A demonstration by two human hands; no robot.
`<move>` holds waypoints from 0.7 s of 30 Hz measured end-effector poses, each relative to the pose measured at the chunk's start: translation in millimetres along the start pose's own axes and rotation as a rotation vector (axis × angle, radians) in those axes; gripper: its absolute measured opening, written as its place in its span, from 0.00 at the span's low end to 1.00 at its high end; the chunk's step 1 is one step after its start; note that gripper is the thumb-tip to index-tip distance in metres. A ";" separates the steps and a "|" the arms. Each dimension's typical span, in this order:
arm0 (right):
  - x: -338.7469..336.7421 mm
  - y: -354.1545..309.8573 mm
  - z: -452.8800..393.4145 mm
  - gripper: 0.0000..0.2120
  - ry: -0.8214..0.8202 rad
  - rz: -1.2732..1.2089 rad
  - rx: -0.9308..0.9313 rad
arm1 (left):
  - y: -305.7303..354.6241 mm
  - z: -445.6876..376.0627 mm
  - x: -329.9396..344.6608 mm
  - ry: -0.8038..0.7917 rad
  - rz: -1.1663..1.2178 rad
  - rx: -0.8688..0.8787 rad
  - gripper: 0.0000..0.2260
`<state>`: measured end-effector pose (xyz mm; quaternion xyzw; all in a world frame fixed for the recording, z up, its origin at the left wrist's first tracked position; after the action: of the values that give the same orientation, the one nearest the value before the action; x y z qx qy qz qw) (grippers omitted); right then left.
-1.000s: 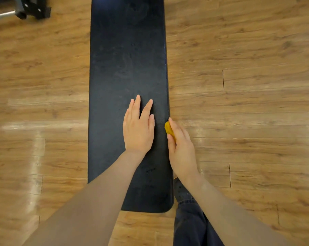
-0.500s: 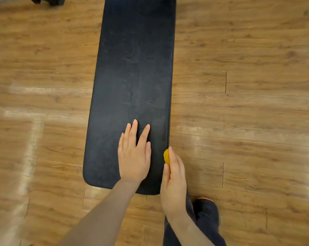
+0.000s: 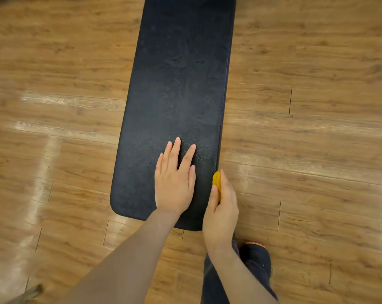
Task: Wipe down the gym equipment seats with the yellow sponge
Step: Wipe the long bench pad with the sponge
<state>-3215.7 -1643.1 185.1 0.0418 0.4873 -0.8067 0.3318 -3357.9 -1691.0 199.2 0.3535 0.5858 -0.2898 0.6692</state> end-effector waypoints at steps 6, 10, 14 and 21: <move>-12.6 3.5 21.3 0.18 -0.092 0.090 -0.029 | -3.9 -1.1 -3.4 -0.031 0.059 0.027 0.20; -16.8 -41.9 -7.1 0.18 -0.028 0.130 -0.132 | -17.9 -1.5 -15.8 -0.044 0.118 -0.021 0.20; 4.4 -112.2 -39.6 0.19 0.024 0.211 -0.287 | -45.3 -3.7 -33.7 0.022 0.175 -0.190 0.20; 74.5 -145.4 -58.6 0.21 -0.112 0.570 -0.416 | -79.0 -8.1 -46.9 0.100 0.246 -0.302 0.20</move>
<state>-3372.2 -1588.0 235.6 0.0633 0.5909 -0.5664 0.5710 -3432.8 -1731.5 234.5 0.3318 0.6074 -0.0967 0.7152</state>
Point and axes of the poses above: each hand's wrist, its own z-axis away from the middle knuckle, its own x-axis out of the palm, y = z × x, the point moved 8 cm from there along -z, towards the middle knuckle, and after that the axes turned 11 degrees about x, right-handed, at the moved point
